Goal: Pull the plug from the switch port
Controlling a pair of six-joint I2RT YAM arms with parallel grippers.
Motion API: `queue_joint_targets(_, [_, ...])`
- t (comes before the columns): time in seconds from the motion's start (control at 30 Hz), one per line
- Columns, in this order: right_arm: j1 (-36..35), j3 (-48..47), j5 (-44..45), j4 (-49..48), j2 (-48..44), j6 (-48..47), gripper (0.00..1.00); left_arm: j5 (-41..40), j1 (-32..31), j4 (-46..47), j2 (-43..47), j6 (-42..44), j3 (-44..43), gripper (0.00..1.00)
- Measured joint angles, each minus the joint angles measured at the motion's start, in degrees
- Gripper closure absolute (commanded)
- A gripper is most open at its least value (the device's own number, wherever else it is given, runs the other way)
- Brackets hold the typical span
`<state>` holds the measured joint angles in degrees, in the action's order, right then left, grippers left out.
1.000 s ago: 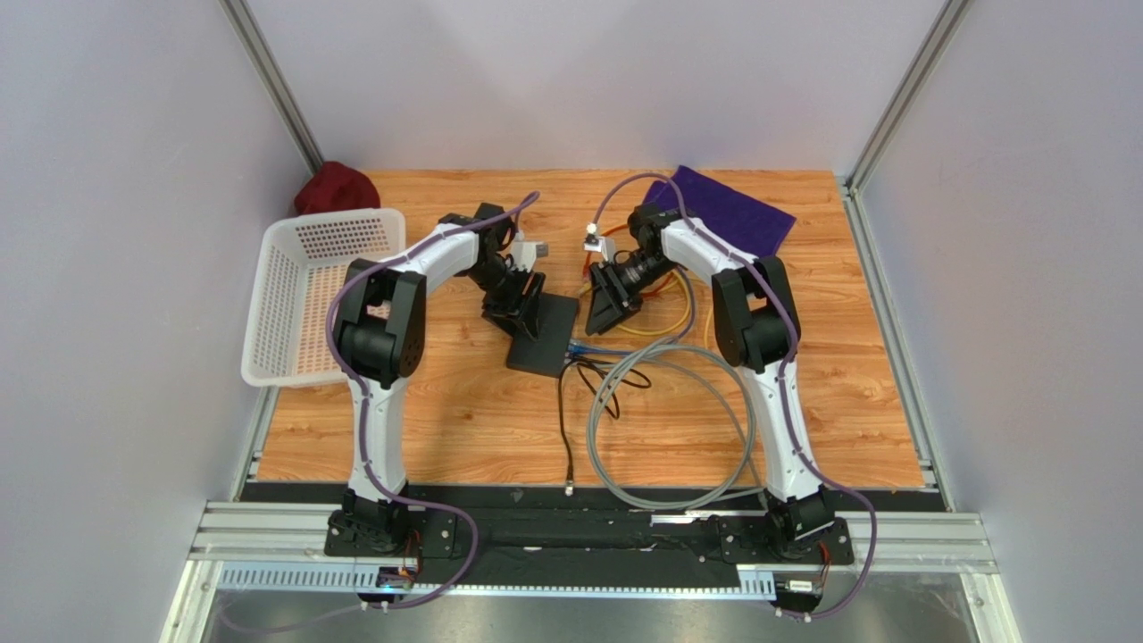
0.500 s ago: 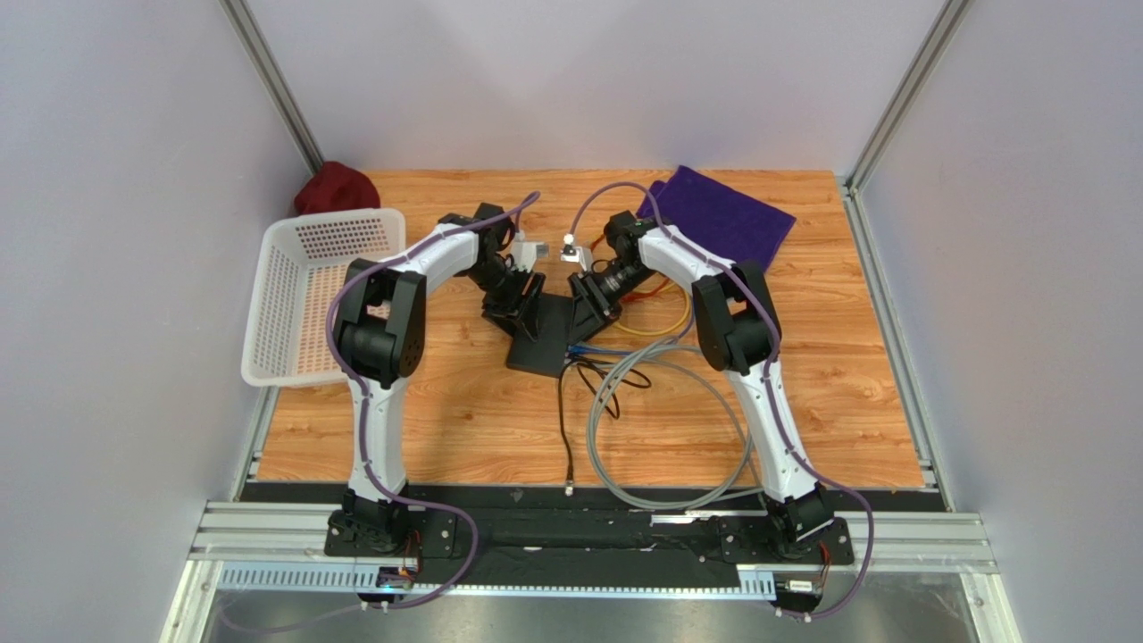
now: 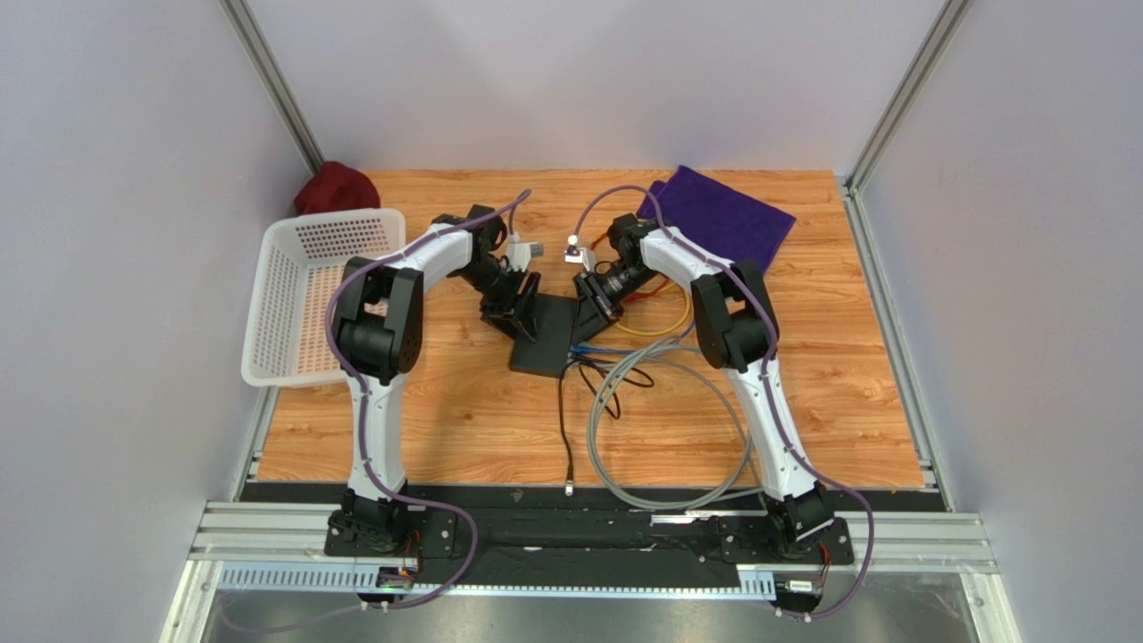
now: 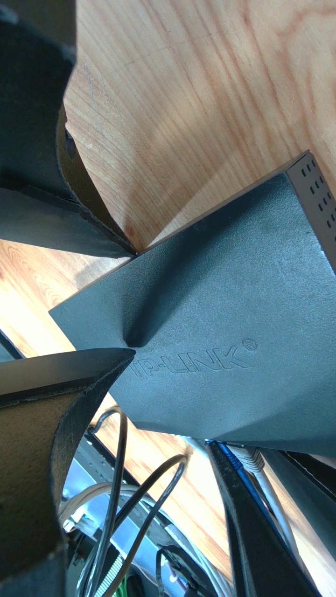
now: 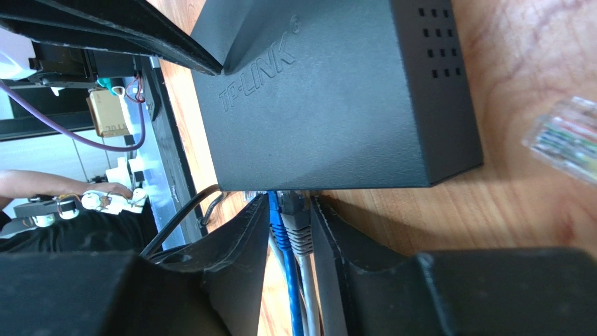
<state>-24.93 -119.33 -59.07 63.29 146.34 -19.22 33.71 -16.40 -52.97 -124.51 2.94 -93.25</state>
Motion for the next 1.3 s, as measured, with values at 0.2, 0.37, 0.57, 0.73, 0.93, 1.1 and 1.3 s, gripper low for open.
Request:
queue_joint_targets(0.2, [0.2, -1.0, -0.6, 0.2, 1.1, 1.5, 0.72, 0.0, 0.0, 0.0, 0.0, 0.0, 0.0, 0.4])
queue_joint_targets(0.37, [0.4, -2.2, -1.6, 1.0, 2.3, 2.9, 0.83, 0.0, 0.0, 0.0, 0.0, 0.1, 0.0, 0.4])
queue_joint_targets(0.57, [0.5, -2.6, -1.7, 1.4, 2.5, 3.8, 0.91, -0.1, 0.0, -0.2, -0.1, 0.2, -0.1, 0.4])
queue_joint_targets(0.73, [0.5, -2.6, -1.6, 1.4, 2.5, 4.0, 1.0, -0.1, 0.0, -0.2, -0.2, 0.2, -0.2, 0.4])
queue_joint_targets(0.93, [0.4, -2.0, -1.1, 1.2, 2.1, 4.0, 1.0, -0.4, -0.1, -0.3, -0.2, 0.3, -0.3, 0.4])
queue_joint_targets(1.1, [0.2, 0.9, -0.2, 0.2, 0.3, 3.5, 1.0, -0.8, -0.5, -1.3, -0.7, 0.4, -1.1, 0.42])
queue_joint_targets(1.3, [0.3, 1.2, -0.2, 0.3, 0.2, 3.1, 1.0, -0.8, -0.8, -1.9, -1.0, 0.8, -1.5, 0.44])
